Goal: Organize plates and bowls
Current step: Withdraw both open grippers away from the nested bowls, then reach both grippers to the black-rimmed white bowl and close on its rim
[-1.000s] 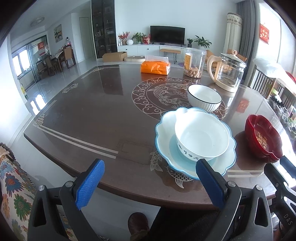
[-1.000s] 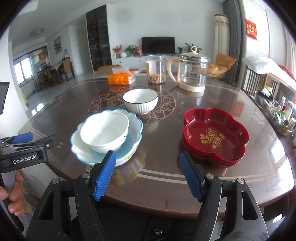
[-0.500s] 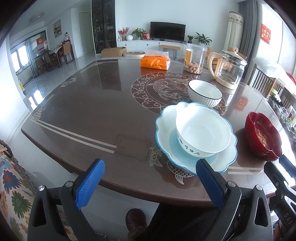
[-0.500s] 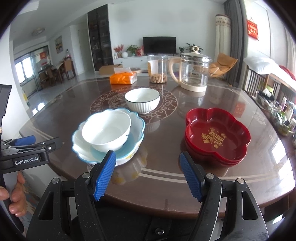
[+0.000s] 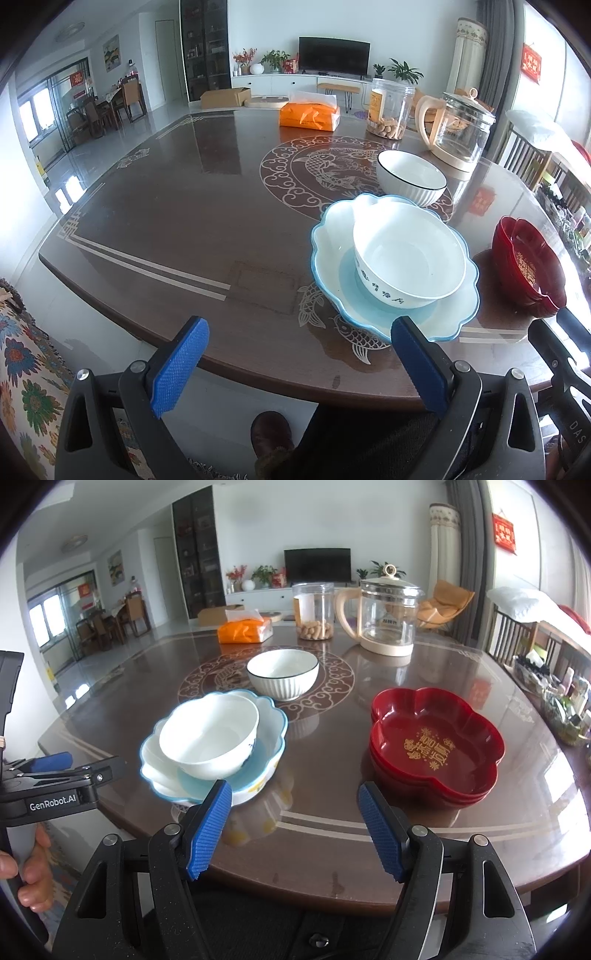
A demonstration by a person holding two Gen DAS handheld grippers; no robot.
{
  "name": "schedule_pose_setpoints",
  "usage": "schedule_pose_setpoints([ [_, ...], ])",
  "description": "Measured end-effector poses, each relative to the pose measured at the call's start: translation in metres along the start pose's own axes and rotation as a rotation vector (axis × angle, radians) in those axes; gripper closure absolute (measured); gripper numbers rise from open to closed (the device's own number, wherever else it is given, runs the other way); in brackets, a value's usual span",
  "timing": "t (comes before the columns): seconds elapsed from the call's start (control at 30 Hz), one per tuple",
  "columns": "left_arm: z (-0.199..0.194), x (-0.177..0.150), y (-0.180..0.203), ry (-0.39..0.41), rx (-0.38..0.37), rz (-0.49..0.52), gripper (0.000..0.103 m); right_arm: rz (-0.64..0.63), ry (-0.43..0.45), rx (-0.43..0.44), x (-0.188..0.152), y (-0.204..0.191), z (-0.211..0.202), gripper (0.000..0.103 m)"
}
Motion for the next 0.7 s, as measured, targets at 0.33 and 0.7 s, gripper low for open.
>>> schedule_pose_setpoints([
  [0.33, 0.013, -0.002, -0.011, -0.034, -0.019, -0.036, 0.004, 0.015, -0.013, 0.013, -0.004, 0.002, 0.009, 0.028],
  [0.7, 0.028, 0.102, -0.004, -0.034, -0.193, 0.038, 0.004, 0.082, -0.096, 0.195, 0.059, 0.025, 0.038, 0.028],
])
Point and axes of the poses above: each gripper's, at about its wrist camera, not at the fingertips, and z roughly the way its jaws point, y to its right, x to its top, the point moved 7 cm from there along z, roughly the way its jaws point, and after that the axes turned 8 degrees about x, right-handed, at the moved point
